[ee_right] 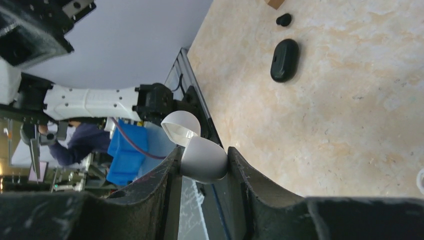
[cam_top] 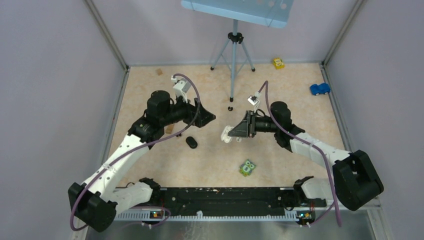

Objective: Insert the wireless bluetooth earbuds into the charging case
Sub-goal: Pass from the right arm to the left

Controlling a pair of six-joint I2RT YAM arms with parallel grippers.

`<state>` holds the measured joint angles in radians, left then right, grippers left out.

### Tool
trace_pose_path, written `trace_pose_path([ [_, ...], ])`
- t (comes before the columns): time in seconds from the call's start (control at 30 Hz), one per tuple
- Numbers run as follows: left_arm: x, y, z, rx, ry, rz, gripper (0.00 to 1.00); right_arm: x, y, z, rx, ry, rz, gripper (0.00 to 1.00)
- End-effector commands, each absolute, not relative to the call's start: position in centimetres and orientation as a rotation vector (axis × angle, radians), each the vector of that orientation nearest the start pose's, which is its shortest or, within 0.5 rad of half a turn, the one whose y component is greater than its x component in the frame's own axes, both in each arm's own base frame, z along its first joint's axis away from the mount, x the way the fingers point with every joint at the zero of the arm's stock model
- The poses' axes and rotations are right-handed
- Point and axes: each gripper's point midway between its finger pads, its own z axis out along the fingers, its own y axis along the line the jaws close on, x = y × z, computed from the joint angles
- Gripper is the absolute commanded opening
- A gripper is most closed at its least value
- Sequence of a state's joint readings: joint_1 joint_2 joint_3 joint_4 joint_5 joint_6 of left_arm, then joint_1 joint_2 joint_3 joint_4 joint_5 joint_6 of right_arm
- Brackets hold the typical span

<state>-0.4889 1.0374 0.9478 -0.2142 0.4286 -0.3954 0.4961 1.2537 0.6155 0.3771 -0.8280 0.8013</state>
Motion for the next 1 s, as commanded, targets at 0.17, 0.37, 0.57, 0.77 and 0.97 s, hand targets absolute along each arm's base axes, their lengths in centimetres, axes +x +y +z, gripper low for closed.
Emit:
trace_pose_path([
  [0.17, 24.3, -26.2, 27.0, 0.483, 2.02, -1.318, 0.99, 20.4, 28.6, 20.9, -0.612, 1.946, 1.639, 0.0],
  [0.37, 24.5, -25.7, 24.0, 0.39, 2.166, -1.298, 0.99, 20.7, 28.6, 20.6, -0.618, 1.943, 1.614, 0.0],
  [0.57, 24.6, -24.9, 20.3, 0.279, 2.354, -1.22, 0.99, 21.2, 28.7, 20.1, -0.598, 1.968, 1.614, 0.0],
  [0.77, 22.9, -25.5, 20.8, 0.422, 2.268, -1.335, 0.99, 21.8, 28.7, 19.7, -0.562, 1.98, 1.63, 0.0],
  [0.97, 20.4, -26.6, 23.7, 0.595, 2.043, -1.536, 0.98, 21.7, 29.0, 20.3, -0.577, 1.937, 1.684, 0.0],
])
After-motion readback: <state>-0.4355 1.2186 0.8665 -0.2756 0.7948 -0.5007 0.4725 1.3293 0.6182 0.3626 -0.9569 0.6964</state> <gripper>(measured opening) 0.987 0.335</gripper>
